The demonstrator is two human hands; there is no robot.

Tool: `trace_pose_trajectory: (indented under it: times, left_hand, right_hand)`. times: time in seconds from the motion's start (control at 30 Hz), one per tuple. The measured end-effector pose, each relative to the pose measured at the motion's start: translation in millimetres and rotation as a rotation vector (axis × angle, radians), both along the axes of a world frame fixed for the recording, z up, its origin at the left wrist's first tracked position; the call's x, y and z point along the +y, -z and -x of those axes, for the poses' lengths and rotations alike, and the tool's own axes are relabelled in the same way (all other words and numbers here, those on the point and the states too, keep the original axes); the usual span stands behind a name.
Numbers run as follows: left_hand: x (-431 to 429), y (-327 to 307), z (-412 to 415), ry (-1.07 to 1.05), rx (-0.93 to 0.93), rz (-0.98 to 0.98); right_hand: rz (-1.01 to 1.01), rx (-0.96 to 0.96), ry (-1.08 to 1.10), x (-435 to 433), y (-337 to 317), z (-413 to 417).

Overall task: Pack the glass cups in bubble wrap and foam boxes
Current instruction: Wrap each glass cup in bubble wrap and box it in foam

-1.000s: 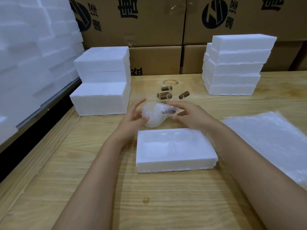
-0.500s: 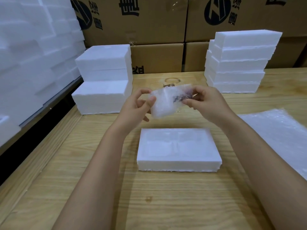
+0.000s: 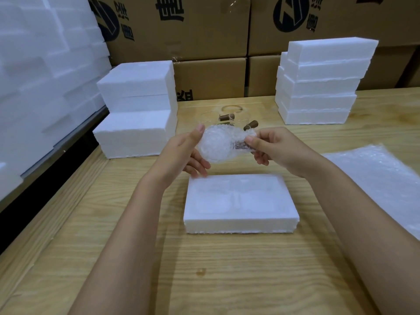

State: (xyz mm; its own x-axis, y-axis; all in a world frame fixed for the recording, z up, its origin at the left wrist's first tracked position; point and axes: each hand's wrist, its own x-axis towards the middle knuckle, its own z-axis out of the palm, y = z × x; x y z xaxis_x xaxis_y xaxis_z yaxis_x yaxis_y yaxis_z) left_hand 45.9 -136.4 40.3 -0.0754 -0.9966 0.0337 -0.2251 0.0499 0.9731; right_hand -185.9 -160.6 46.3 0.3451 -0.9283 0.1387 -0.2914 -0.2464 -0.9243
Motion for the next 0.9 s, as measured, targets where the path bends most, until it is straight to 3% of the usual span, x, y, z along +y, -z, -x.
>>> trace_pose_trajectory:
  times: [0.2, 0.4, 0.7, 0.9]
  left_hand:
    - [5.6, 1.9, 0.0, 0.038, -0.076, 0.128]
    - [9.4, 3.0, 4.4, 0.066, -0.065, 0.279]
    - [7.8, 5.1, 3.5, 0.146, 0.021, 0.214]
    - [9.7, -1.3, 8.2, 0.108, -0.293, 0.422]
  right_hand:
    - [-0.016, -0.059, -0.024, 3.9, -7.0, 2.4]
    - [-0.051, -0.260, -0.108, 3.9, -8.2, 6.9]
    - [-0.014, -0.409, -0.131, 4.8, -2.6, 1.8]
    - [0.031, -0.285, -0.115, 5.6, -2.9, -0.5]
